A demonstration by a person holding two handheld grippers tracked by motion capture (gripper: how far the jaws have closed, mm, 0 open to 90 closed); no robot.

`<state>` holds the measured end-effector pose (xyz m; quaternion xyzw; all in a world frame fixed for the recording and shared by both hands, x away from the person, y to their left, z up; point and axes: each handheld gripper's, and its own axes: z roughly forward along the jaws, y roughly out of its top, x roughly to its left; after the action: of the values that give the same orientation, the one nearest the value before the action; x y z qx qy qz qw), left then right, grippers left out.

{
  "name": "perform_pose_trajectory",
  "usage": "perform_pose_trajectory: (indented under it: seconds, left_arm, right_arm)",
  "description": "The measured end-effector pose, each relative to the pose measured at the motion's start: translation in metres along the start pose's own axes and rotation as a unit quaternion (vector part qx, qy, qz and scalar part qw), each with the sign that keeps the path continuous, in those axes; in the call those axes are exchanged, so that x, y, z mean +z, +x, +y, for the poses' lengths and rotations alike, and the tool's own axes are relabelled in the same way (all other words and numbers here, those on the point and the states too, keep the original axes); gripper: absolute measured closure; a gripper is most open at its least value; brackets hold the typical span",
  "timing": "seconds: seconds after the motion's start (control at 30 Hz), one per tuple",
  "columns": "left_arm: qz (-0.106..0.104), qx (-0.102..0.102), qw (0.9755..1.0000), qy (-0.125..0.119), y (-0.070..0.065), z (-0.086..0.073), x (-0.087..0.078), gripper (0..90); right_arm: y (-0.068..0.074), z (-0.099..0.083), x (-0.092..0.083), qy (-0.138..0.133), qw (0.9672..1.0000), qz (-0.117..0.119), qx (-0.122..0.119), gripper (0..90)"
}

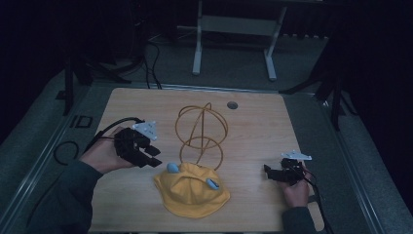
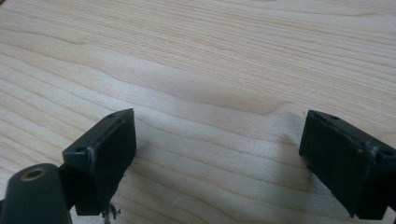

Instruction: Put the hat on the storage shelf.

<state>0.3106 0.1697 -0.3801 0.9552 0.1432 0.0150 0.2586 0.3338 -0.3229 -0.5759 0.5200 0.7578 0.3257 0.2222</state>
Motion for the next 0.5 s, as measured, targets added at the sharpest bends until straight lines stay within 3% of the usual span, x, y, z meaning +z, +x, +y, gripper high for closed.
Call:
perform_pose_trajectory:
  seconds: [0.5]
  left_arm:
    - [-0.010, 0.025, 0.9995, 0.017, -0.005, 0.021, -0.001, 60.9]
  right_arm:
    - [0.000, 0.000, 0.000, 0.000, 1.0000, 0.001, -0.002, 10.9]
